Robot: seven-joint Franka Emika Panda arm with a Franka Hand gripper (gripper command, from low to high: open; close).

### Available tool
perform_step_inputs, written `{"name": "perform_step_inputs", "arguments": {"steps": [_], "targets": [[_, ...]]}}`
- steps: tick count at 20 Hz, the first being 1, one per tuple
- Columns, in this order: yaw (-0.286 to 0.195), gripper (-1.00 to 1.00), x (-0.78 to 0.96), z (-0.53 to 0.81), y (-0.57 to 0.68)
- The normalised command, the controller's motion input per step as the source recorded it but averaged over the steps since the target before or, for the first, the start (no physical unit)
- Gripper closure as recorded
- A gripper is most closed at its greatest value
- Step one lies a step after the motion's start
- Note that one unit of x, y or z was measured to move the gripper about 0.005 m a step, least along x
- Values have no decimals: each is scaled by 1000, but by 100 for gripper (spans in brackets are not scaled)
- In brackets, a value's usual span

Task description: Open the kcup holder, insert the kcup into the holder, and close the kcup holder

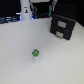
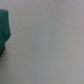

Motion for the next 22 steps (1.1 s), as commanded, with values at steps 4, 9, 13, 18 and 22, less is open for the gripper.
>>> {"name": "perform_step_inputs", "arguments": {"steps": [4,9,13,18,22], "targets": [[-44,-100,-26,63,260],[-146,-100,-225,100,587],[-175,-100,-265,18,651],[-176,-100,-290,1,662],[-165,-100,-344,-1,673]]}}
